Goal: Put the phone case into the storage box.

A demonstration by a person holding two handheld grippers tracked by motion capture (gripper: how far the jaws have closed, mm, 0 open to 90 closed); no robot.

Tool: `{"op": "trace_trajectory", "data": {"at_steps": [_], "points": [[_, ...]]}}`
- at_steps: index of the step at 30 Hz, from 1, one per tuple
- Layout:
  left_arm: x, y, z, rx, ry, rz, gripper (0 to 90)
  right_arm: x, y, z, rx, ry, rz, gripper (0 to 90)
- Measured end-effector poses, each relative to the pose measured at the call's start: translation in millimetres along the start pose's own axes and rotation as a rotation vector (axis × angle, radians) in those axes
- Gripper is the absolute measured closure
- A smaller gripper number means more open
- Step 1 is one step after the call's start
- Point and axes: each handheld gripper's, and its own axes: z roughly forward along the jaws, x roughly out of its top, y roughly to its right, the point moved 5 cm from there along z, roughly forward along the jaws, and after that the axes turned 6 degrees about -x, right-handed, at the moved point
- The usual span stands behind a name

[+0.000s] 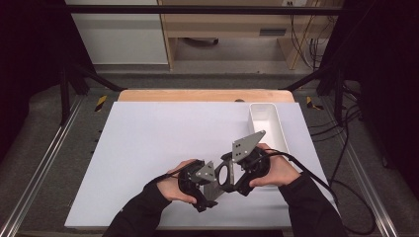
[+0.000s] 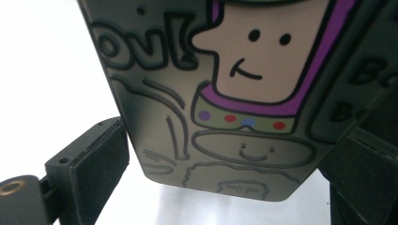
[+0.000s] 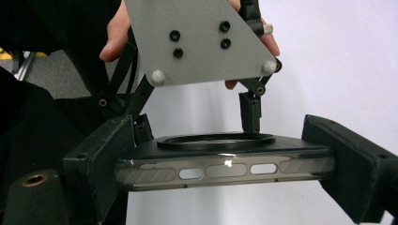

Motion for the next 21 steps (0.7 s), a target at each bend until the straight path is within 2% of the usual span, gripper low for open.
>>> {"op": "trace_trajectory", "data": {"at_steps": [12,21], "points": [[-0.2,-0.4,6.3,-0.007,-0.039,0.009,4.8,3.7,-1.5,3.7,0.004,-0.013,-0.026,12.0],[0.9,-0.2,7.7,0.002,-0.042,0.019,11.0,3.2,-3.1,4.7,0.013,-0.02,-0.034,12.0]]}}
